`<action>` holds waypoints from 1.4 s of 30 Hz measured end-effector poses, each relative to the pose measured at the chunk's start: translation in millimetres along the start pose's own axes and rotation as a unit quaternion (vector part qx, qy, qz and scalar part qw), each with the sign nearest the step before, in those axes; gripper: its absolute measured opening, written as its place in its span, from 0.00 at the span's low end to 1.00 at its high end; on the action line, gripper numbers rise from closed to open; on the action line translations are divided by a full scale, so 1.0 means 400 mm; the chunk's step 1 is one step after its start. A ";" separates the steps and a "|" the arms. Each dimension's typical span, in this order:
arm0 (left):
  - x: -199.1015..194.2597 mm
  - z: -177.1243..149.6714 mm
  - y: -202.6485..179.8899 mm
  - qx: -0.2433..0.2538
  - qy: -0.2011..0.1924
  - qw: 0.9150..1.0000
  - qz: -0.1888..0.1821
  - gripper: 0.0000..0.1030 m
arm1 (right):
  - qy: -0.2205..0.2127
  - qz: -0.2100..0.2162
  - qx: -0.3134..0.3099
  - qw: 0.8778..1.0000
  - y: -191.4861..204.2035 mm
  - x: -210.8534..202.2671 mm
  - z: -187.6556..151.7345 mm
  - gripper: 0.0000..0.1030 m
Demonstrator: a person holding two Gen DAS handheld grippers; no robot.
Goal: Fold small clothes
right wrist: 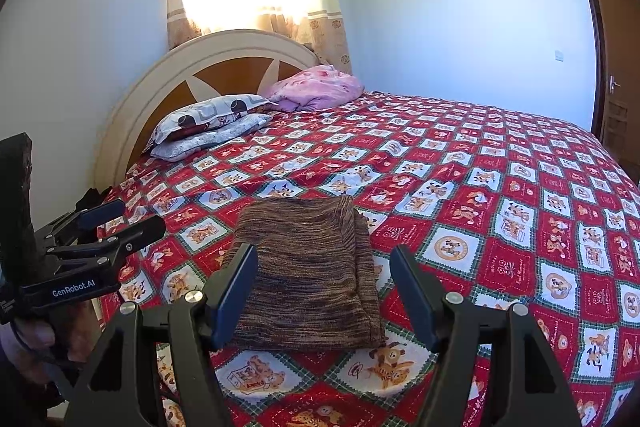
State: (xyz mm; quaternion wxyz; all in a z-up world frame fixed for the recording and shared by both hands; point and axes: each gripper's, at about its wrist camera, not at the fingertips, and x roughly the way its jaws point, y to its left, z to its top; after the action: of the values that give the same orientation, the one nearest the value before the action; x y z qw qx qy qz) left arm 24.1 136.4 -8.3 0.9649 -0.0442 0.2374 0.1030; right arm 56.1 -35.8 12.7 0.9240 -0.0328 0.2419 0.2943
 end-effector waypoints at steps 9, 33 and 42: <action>-0.002 0.002 0.000 -0.001 0.000 1.000 0.001 0.91 | 0.004 0.006 0.002 1.000 -0.006 0.000 0.001 0.68; -0.030 0.025 -0.013 0.006 -0.016 1.000 0.008 1.00 | -0.014 0.004 -0.001 1.000 -0.001 -0.019 0.000 0.68; -0.031 0.024 -0.007 0.000 -0.016 1.000 0.023 1.00 | -0.014 0.011 -0.003 1.000 -0.001 -0.024 -0.002 0.68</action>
State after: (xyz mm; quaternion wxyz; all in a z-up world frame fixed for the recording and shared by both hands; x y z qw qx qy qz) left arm 18.3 132.8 6.0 0.9659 -0.0372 0.2230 0.1259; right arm 49.3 -41.3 16.5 0.9239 -0.0281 0.2283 0.3058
